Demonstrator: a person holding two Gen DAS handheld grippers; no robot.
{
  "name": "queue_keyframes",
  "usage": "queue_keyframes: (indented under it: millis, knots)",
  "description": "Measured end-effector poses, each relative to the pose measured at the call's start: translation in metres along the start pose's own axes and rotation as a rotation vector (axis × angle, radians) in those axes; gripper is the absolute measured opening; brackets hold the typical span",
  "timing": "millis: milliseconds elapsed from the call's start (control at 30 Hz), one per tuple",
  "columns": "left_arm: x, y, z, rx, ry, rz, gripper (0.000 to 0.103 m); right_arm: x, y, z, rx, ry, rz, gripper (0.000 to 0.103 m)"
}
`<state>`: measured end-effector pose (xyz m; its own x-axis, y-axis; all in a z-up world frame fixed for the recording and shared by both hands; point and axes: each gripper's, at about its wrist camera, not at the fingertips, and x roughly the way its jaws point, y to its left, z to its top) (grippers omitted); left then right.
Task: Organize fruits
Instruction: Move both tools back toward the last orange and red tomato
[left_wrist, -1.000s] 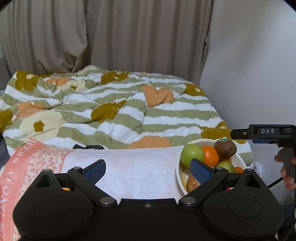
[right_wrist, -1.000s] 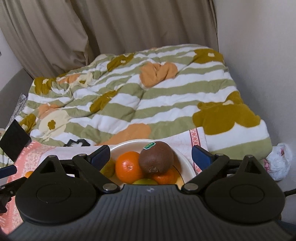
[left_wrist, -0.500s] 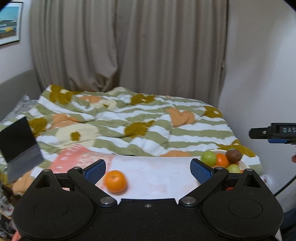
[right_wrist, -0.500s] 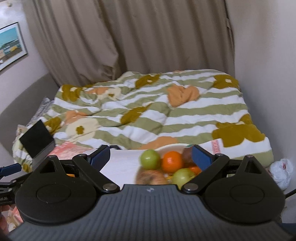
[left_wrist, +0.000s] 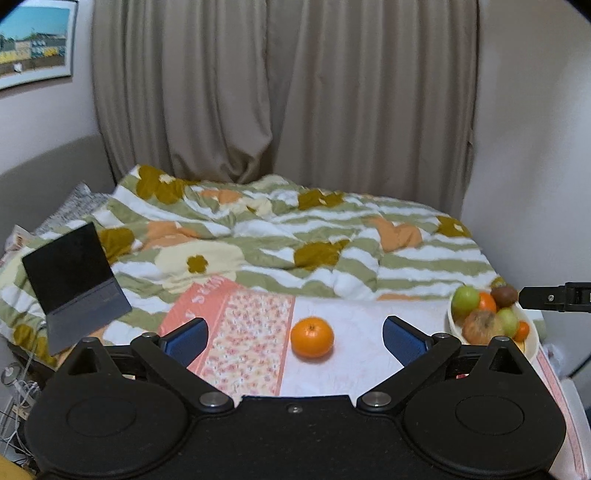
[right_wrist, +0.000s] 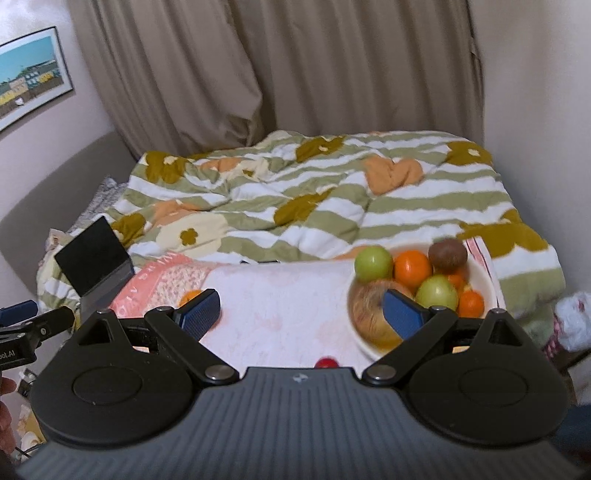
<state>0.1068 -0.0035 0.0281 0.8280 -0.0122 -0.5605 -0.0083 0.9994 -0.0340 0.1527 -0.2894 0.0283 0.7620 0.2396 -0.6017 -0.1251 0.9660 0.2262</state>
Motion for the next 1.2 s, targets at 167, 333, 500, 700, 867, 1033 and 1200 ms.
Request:
queue_keyframes:
  millis: [167, 333, 500, 700, 867, 1033, 1200]
  knots:
    - [0.024, 0.016, -0.014, 0.056, 0.052, -0.083, 0.102, 0.009, 0.014, -0.034, 0.057, 0.017, -0.103, 0.103]
    - [0.06, 0.023, -0.027, 0.121, 0.091, -0.16, 0.102, 0.024, 0.025, -0.067, 0.079, 0.032, -0.211, 0.103]
    - [0.097, 0.023, -0.039, 0.182, 0.126, -0.212, 0.102, 0.045, 0.033, -0.1, 0.081, 0.061, -0.291, 0.103]
    - [0.141, 0.017, -0.042, 0.235, 0.138, -0.222, 0.102, 0.079, 0.033, -0.119, 0.08, 0.076, -0.338, 0.103]
    - [0.174, 0.01, -0.041, 0.237, 0.158, -0.22, 0.101, 0.105, 0.028, -0.119, 0.09, 0.091, -0.347, 0.103]
    - [0.198, 0.006, -0.034, 0.212, 0.172, -0.225, 0.094, 0.126, 0.024, -0.113, 0.087, 0.111, -0.355, 0.097]
    - [0.213, -0.002, -0.031, 0.219, 0.174, -0.222, 0.092, 0.142, 0.023, -0.11, 0.066, 0.133, -0.359, 0.084]
